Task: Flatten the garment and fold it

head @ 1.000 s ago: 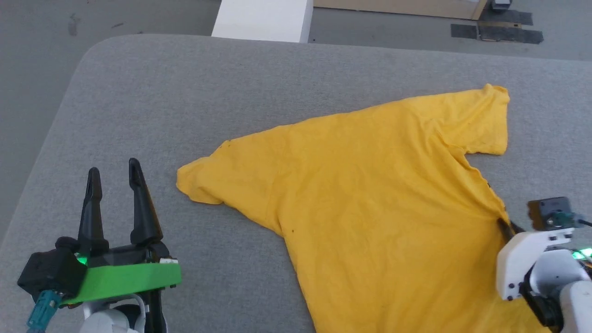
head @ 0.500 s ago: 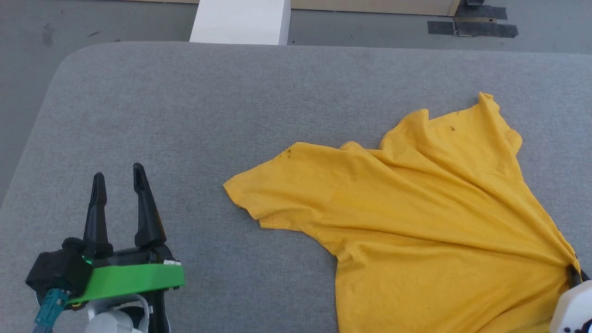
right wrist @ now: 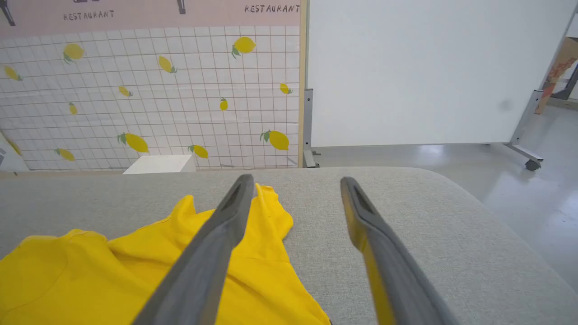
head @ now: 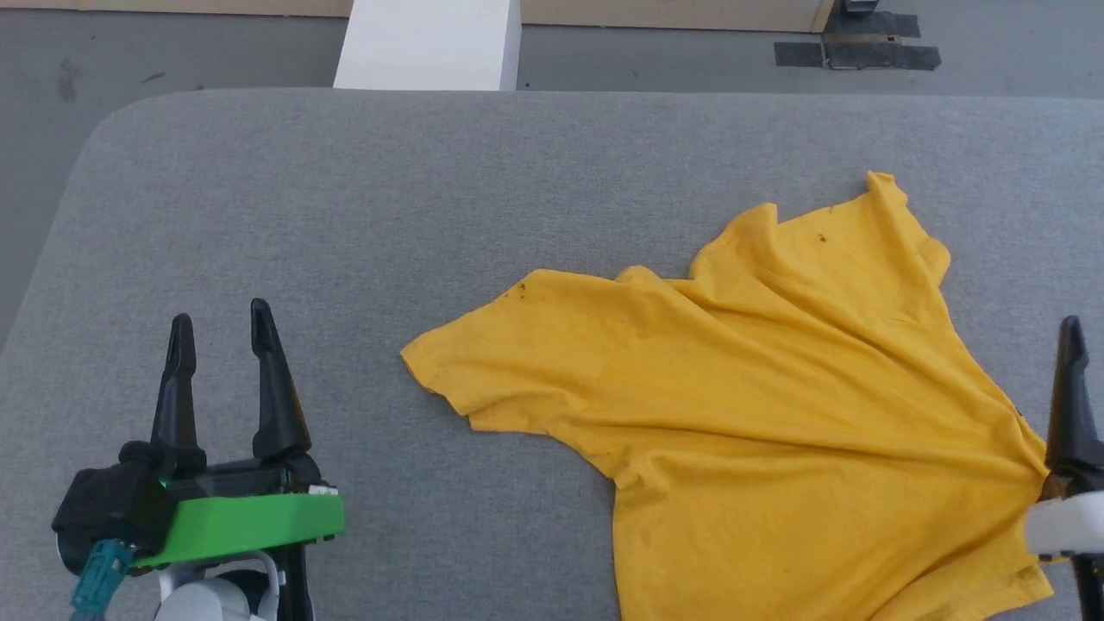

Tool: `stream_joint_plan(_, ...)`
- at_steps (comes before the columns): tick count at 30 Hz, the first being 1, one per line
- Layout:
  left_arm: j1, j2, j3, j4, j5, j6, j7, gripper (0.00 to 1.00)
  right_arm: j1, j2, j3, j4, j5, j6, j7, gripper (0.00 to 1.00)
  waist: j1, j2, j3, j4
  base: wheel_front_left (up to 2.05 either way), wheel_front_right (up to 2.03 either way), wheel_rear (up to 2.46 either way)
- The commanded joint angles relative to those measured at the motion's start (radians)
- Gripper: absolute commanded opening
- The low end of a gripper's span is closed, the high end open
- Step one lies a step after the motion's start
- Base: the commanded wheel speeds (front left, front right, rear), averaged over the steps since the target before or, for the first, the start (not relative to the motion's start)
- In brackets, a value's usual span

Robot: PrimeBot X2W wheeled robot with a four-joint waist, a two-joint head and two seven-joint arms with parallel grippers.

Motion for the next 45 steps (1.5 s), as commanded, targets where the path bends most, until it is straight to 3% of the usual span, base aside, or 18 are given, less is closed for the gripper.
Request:
stream_joint_plan(1,0.016,0.006,-0.004,-0.001,0.013,-0.008,-0.005,1.00,0.024,0.003,0.011,-0.003,0.026,-0.001,-0.030,1.00,0.0000,-0.0001,0.002,-0.005,0.00,0.00,0.00)
stream_joint_plan(8,-0.008,0.049,-0.049,0.051,0.074,-0.020,0.048,1.00,0.065,0.004,0.068,0.021,0.066,-0.001,-0.106,1.00,0.0000,-0.0001,0.019,-0.020,0.00,0.00,0.00)
stream_joint_plan(17,-0.207,0.152,-0.126,0.174,0.099,-0.098,0.370,1.00,0.028,0.004,0.079,-0.010,0.030,-0.001,-0.095,1.00,0.0000,-0.0001,0.106,-0.002,0.00,0.00,0.00)
stream_joint_plan(26,-0.351,0.194,-0.194,0.302,0.062,-0.147,0.575,1.00,-0.011,0.004,0.101,-0.014,0.019,-0.001,-0.079,1.00,0.0000,-0.0001,0.172,-0.005,0.00,0.00,0.00)
stream_joint_plan(41,-0.365,0.229,-0.307,0.377,-0.041,-0.170,0.772,1.00,-0.028,0.004,0.108,0.012,0.016,-0.001,-0.069,1.00,0.0000,-0.0001,0.206,-0.024,0.00,0.00,0.00)
stream_joint_plan(42,-0.361,0.231,-0.320,0.382,-0.055,-0.171,0.787,0.41,-0.029,0.004,0.108,0.016,0.017,-0.001,-0.069,1.00,0.0000,-0.0001,0.208,-0.026,0.00,0.00,0.00)
stream_joint_plan(43,-0.359,0.233,-0.329,0.382,-0.065,-0.172,0.792,0.00,-0.030,0.004,0.108,0.018,0.018,-0.001,-0.069,1.00,0.0000,-0.0001,0.210,-0.027,0.00,0.00,0.00)
stream_joint_plan(45,-0.355,0.240,-0.351,0.384,-0.085,-0.173,0.809,0.00,-0.033,0.004,0.108,0.024,0.019,-0.001,-0.071,1.00,0.0000,-0.0001,0.213,-0.028,0.00,0.00,0.00)
